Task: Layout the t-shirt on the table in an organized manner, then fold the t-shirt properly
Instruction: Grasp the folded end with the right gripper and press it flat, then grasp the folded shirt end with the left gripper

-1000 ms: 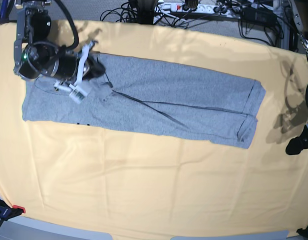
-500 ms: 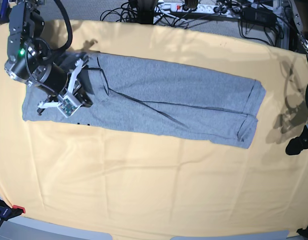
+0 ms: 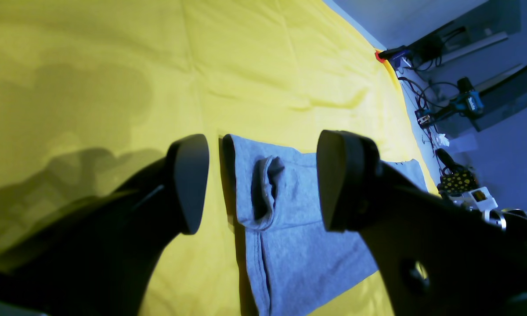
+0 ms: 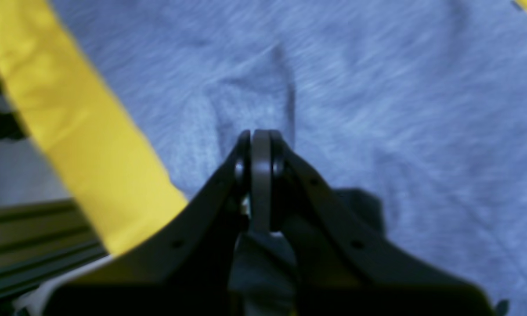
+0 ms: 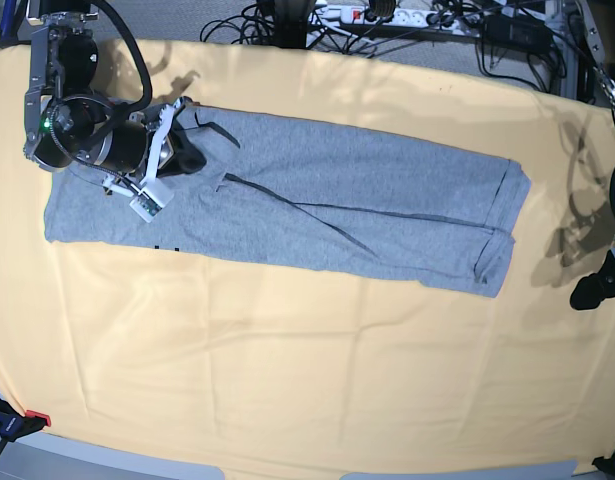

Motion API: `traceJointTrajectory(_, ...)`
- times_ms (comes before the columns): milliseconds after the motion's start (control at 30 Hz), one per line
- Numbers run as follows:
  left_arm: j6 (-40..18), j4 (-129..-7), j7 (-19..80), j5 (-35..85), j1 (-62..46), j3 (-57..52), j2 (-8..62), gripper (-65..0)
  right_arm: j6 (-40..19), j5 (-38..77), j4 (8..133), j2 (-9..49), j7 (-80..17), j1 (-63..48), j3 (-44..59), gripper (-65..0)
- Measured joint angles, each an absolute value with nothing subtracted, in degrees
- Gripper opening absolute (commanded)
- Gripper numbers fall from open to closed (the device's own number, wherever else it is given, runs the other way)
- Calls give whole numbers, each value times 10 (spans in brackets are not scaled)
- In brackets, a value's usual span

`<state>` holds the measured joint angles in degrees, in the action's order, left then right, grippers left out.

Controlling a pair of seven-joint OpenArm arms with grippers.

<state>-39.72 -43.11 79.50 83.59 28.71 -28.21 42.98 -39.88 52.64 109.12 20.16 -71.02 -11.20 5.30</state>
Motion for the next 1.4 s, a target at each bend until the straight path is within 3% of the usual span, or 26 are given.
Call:
traceJointTrajectory(300, -397, -431, 795, 836, 287, -282, 430, -245, -399, 585, 1122, 205, -804, -114, 54, -650)
traceJointTrajectory(433, -397, -431, 805, 836, 287, -282, 430, -245, -399, 573, 1199, 206, -763, -112, 99, -650)
traceJointTrajectory(600, -397, -431, 808, 836, 287, -282, 431, -245, -399, 464, 1209, 201, -677, -112, 194, -650)
traceJointTrajectory(1033, -397, -431, 806, 836, 263, -282, 433, -245, -387, 378, 1021, 190, -614, -113, 230, -650)
traceJointTrajectory(1400, -397, -431, 807, 836, 162, -281, 429, -245, -387, 382, 1001, 189, -612, -113, 230, -650)
